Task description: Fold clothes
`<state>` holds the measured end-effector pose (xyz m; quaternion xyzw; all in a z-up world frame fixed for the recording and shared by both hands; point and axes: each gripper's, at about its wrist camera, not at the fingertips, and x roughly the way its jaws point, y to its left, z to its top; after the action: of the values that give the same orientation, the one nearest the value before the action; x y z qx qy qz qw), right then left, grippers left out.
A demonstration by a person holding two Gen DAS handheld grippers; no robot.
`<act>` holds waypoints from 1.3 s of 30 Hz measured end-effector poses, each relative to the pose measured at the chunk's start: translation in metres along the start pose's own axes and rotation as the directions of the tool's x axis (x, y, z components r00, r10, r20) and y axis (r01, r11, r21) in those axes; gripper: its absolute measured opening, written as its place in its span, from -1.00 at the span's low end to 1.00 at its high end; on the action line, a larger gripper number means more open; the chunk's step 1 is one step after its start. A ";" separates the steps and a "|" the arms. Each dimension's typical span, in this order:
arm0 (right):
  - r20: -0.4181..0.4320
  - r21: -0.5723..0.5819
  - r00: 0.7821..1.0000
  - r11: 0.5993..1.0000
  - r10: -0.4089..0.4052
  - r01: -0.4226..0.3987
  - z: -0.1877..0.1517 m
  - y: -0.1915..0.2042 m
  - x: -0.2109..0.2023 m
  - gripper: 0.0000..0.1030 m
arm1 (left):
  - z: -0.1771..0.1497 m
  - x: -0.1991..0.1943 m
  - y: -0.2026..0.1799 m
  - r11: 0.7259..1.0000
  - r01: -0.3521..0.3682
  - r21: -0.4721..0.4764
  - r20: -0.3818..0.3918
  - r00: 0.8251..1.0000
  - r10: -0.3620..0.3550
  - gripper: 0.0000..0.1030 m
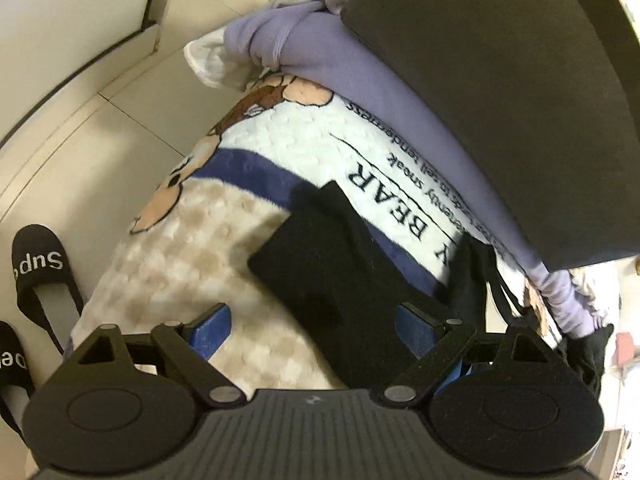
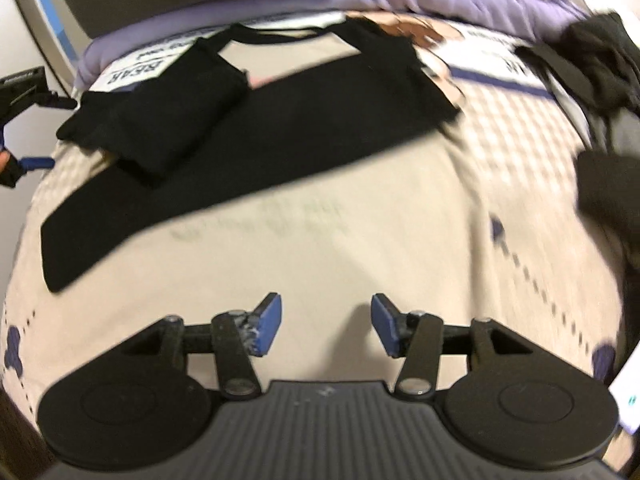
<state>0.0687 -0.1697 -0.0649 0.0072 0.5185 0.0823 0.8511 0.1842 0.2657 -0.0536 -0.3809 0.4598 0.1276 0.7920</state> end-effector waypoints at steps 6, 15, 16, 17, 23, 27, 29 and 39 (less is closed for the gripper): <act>0.067 0.039 0.995 0.996 0.075 -0.077 -0.038 -0.028 -0.004 0.04 | 0.004 0.008 -0.008 0.996 -0.084 0.026 0.048 0.995 0.083 0.09; 0.082 0.012 0.989 0.992 0.121 -0.123 -0.038 -0.032 -0.007 0.07 | -0.013 -0.020 -0.015 0.998 0.064 0.013 0.177 0.982 -0.066 -0.92; 0.084 0.022 0.988 0.991 0.128 -0.131 -0.039 -0.035 -0.009 0.07 | -0.018 -0.026 -0.021 0.995 0.092 0.036 0.183 0.978 -0.097 -0.92; 0.092 0.045 0.986 0.988 0.141 -0.145 -0.039 -0.039 -0.011 0.07 | -0.023 -0.033 -0.029 0.990 0.125 0.060 0.186 0.973 -0.134 -0.92; 0.150 0.115 0.967 0.968 0.205 -0.223 -0.037 -0.050 -0.024 0.07 | -0.063 -0.076 -0.083 0.932 0.298 0.209 0.142 0.933 -0.330 -0.92; 0.157 0.136 0.963 0.961 0.220 -0.242 -0.038 -0.054 -0.029 0.07 | -0.095 -0.087 -0.109 0.894 0.358 0.269 0.063 0.920 -0.387 -0.92; 0.165 0.160 0.959 0.953 0.232 -0.258 -0.039 -0.059 -0.030 0.07 | -0.120 -0.088 -0.122 0.875 0.375 0.308 0.005 0.919 -0.395 -0.92; 0.181 0.423 0.931 0.829 0.318 -0.366 -0.046 -0.113 -0.028 0.07 | -0.249 -0.054 -0.164 0.782 0.407 0.472 -0.248 0.913 -0.325 -0.91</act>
<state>0.0306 -0.2885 -0.0723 0.3006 0.4690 0.1108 0.8231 0.0886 -0.0170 -0.0011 -0.2462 0.4532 -0.1857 0.8364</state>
